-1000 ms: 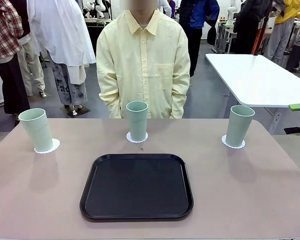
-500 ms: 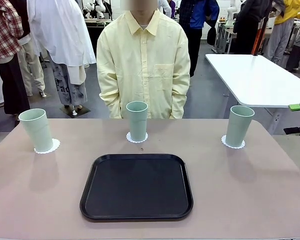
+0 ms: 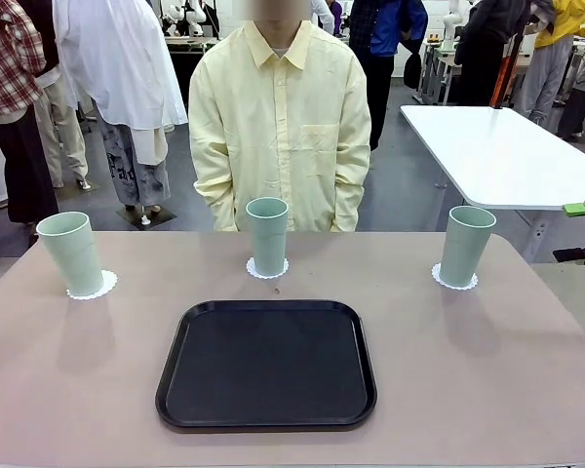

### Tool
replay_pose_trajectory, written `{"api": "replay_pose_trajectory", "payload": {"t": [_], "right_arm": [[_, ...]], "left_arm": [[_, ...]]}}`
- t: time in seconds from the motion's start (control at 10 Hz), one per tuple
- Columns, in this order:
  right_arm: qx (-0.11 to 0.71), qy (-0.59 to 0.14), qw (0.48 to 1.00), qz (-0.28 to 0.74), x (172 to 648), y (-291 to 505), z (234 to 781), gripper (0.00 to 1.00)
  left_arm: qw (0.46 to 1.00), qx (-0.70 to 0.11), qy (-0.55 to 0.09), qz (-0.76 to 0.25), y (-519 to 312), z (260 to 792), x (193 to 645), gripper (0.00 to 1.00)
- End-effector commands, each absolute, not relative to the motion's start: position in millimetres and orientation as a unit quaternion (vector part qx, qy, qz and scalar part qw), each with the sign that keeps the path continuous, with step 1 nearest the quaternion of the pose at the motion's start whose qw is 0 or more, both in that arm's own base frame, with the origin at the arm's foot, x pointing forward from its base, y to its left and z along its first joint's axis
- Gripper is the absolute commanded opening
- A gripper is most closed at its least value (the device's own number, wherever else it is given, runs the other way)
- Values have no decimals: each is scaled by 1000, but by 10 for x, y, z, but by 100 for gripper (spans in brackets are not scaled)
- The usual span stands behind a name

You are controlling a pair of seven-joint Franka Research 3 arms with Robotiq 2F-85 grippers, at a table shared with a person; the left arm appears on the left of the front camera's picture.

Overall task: Place coasters on the table and set cups on them.
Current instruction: Take one Reusable plastic cup from the Flat Tray and place it on a coaster set by the human.

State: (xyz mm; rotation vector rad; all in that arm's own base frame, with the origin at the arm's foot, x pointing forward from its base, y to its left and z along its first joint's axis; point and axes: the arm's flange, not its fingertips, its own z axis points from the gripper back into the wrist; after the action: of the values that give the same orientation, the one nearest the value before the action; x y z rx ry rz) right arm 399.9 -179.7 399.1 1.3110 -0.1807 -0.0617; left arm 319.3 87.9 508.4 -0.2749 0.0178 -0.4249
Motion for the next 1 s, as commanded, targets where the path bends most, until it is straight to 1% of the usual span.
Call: {"api": "replay_pose_trajectory", "payload": {"t": [0.0, 0.1, 0.2, 0.3, 0.4, 0.5, 0.7, 0.9], "right_arm": [[608, -81, 789, -34, 3992, -1787, 4019, 100], [608, -81, 789, -34, 3992, -1787, 4019, 100], [608, -81, 789, -34, 3992, -1787, 4019, 100], [608, -81, 789, -34, 3992, -1787, 4019, 100], [608, -81, 789, -34, 3992, -1787, 4019, 100], [608, -81, 789, -34, 3992, -1787, 4019, 100], [608, -81, 789, -34, 3992, -1787, 4019, 100], [608, -81, 789, -34, 3992, -1787, 4019, 100]], "left_arm": [[971, -106, -16, -216, 906, 5088, 3324, 100], [968, -136, 9, -210, 879, 5084, 3193, 100], [941, -255, -12, -222, 962, 4999, 3203, 100], [903, -369, -17, -220, 1082, 4935, 3199, 100], [863, -457, -25, -213, 1224, 4909, 3197, 100], [829, -520, -36, -204, 1400, 4869, 3191, 100], [792, -587, -51, -160, 1781, 4812, 3221, 100], [772, -624, -76, -91, 2292, 4669, 3360, 100]]}}
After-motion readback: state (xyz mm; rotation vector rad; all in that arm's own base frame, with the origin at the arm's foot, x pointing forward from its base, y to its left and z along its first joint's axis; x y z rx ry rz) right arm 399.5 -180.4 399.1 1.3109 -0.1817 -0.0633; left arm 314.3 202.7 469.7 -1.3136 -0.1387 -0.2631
